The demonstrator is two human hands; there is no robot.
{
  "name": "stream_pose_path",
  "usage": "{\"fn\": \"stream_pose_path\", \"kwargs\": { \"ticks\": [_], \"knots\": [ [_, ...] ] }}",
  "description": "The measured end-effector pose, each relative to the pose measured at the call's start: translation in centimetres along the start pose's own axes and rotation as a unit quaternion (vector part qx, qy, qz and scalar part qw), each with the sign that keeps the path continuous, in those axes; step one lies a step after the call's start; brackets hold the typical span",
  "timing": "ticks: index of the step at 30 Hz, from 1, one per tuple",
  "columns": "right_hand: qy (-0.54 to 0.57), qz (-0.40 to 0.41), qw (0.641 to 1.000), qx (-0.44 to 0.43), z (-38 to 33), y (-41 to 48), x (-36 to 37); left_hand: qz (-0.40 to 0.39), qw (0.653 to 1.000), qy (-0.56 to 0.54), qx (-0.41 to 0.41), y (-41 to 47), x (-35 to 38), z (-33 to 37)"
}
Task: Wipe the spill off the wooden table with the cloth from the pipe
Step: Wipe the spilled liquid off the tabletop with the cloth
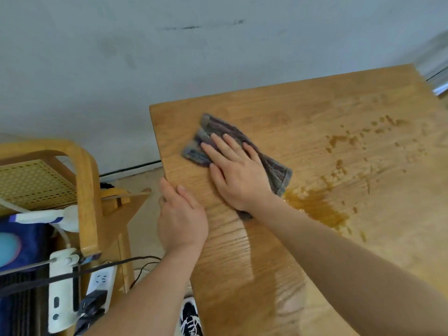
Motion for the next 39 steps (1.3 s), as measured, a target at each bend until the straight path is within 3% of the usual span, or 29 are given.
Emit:
{"fn": "stream_pose_path", "kwargs": {
  "ticks": [3, 6, 10, 13, 15, 17, 20, 23, 25, 29, 32, 36, 39],
  "knots": [
    [-0.017, 0.024, 0.99, 0.137, 7.1, 3.1, -1.9, 0.0, 1.0, -0.011, 0.008, 0.4, 0.1, 0.2],
    [-0.008, 0.045, 0.979, 0.197, 6.2, 2.7, -1.6, -0.005, 1.0, -0.007, -0.002, 0.3, 0.3, 0.0],
    [0.011, 0.008, 0.999, 0.04, -3.2, -5.0, 1.1, -0.001, 1.0, 0.013, -0.013, -0.2, -0.3, 0.4],
    [-0.019, -0.032, 0.998, -0.057, -0.4, -7.3, 0.5, -0.011, 0.999, 0.034, -0.023, -0.2, -0.4, 0.4],
    [-0.03, -0.013, 0.999, -0.012, 4.3, -5.8, -0.8, -0.008, 0.999, 0.03, -0.018, 0.0, -0.2, 0.3],
    [-0.024, 0.002, 0.994, 0.107, 7.7, -3.3, -1.8, -0.004, 1.0, 0.014, -0.012, 0.2, -0.1, 0.1],
    [-0.021, 0.032, 0.978, 0.204, 5.7, 0.0, -0.9, 0.001, 1.0, 0.0, -0.007, 0.4, 0.2, -0.1],
    [-0.02, 0.045, 0.99, 0.132, -0.4, -1.9, 0.6, 0.001, 1.0, -0.002, -0.008, 0.1, 0.2, 0.1],
    [-0.01, 0.007, 0.998, 0.055, -3.1, -7.1, 1.6, -0.002, 1.0, -0.004, -0.008, -0.2, 0.0, 0.2],
    [-0.01, -0.023, 0.999, -0.024, 0.1, -14.4, 0.7, -0.009, 1.0, 0.017, -0.024, -0.4, -0.3, 0.0],
    [-0.005, -0.017, 1.0, 0.011, 3.3, -11.8, -0.1, -0.017, 0.999, 0.02, -0.023, -0.1, -0.2, 0.3],
    [-0.008, 0.016, 0.987, 0.159, 6.5, -4.0, -1.0, 0.015, 0.999, 0.045, 0.027, -0.1, 0.0, 0.7],
    [0.0, 0.02, 0.988, 0.154, 4.7, -5.9, -0.5, 0.01, 0.997, 0.062, 0.042, -0.4, 0.1, 0.9]
  ]
}}
Point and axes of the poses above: each hand's wrist, its own y-axis towards the middle knuckle, its own x-axis out of the palm, z = x × y, the point moved 8 cm from there along y, towards the middle knuckle, and after that the axes turned 4 degrees about x, right-handed, at the moved point
